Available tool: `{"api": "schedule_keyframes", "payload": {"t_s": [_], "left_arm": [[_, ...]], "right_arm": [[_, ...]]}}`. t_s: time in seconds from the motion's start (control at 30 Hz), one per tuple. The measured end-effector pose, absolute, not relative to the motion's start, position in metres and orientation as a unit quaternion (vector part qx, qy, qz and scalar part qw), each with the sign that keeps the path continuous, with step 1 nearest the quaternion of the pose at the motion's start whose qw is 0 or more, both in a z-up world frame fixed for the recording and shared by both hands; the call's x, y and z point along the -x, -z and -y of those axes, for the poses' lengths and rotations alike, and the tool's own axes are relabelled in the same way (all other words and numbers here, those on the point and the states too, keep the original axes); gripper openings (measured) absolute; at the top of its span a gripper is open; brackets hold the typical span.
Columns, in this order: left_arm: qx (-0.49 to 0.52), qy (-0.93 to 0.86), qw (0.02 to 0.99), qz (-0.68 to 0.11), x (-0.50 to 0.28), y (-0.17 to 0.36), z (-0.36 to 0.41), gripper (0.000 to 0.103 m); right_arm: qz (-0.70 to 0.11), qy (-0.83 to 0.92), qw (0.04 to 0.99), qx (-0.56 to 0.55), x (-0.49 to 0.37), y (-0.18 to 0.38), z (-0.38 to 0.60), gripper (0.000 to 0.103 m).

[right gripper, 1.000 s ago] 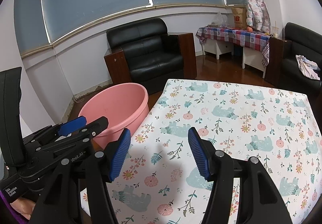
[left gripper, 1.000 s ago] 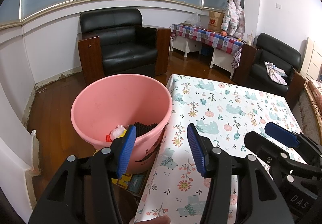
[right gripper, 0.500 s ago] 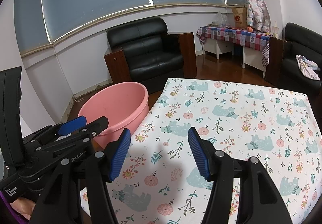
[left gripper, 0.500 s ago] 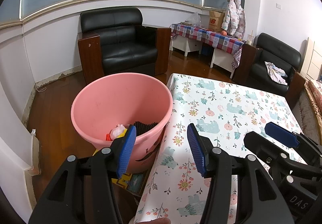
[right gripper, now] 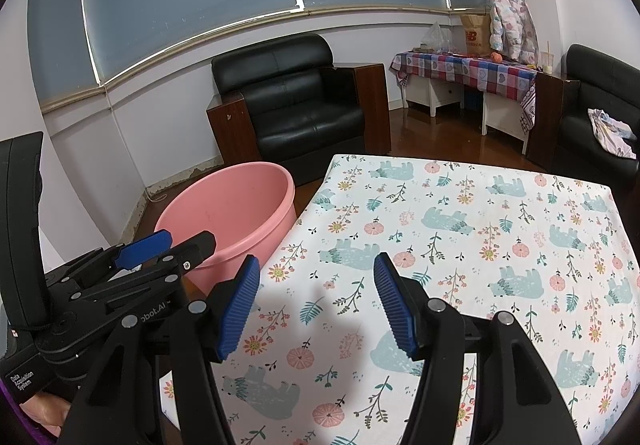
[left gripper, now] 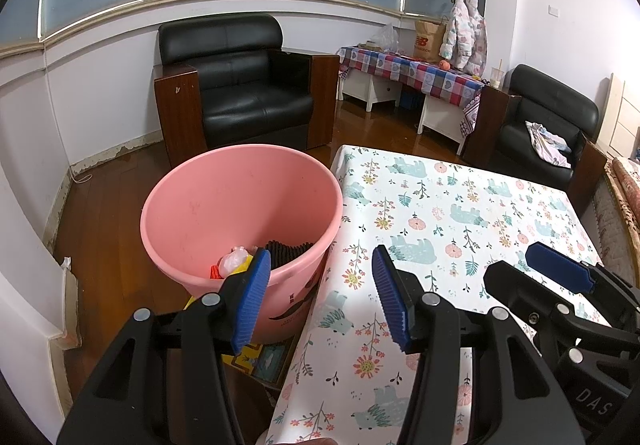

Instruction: Collect trash

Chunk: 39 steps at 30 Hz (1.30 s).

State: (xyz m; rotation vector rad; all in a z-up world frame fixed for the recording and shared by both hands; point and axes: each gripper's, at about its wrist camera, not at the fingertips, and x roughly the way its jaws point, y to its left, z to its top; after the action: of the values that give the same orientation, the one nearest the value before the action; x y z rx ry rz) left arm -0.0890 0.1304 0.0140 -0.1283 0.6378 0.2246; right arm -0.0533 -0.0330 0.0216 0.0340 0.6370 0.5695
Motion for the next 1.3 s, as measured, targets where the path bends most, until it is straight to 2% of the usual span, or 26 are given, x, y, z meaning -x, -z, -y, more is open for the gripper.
{"api": "schedule_keyframes", "payload": {"t_s": [1.3], "left_arm": [[0.063, -0.107, 0.942, -0.313, 0.0905, -0.0070, -0.1254, 0.053]], "right_arm": [[-0.310, -0.275, 0.910, -0.012, 0.0570, -0.0192, 0.0384, 0.059]]}}
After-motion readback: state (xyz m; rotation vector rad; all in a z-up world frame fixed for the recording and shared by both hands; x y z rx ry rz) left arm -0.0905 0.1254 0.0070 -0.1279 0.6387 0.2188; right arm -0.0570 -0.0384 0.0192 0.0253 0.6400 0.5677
